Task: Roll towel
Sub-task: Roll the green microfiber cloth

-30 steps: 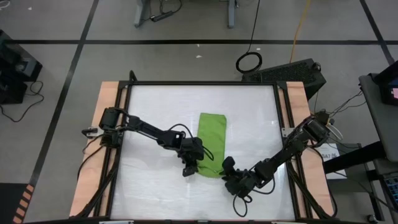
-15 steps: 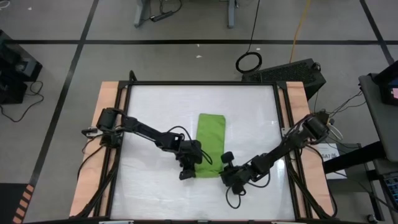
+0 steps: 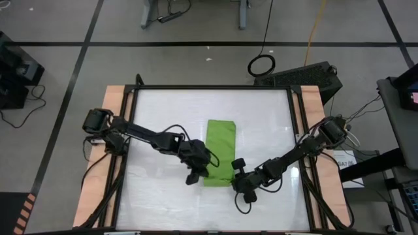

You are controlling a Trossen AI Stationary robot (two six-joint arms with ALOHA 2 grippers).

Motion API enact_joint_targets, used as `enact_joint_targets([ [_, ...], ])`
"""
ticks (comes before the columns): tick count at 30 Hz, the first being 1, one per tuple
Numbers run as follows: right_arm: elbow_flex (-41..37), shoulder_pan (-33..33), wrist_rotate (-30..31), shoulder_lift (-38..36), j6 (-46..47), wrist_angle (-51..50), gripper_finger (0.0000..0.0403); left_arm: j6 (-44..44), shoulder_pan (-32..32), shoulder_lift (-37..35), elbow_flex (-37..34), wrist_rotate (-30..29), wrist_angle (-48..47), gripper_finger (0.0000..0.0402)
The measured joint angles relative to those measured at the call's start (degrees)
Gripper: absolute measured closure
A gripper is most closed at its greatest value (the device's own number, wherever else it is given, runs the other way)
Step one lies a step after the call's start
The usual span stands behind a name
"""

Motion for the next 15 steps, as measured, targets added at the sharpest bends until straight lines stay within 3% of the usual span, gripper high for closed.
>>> enact_joint_targets([
  [2,0.0,0.02,0.02,0.0,0.12,0.06,0.0401,2.4,-0.92,0.34,0.05,-2.62,6.79,0.0338],
  [5,-0.03,0.02,0.04,0.0,0.76,-0.2,0.0401,4.34,-1.61,4.3,0.2,-2.09,19.11,0.0338],
  [15,-0.04,0.07,0.27,0.02,1.34,-0.03,0.0401,4.55,0.42,16.24,3.83,4.79,22.25,0.0337],
])
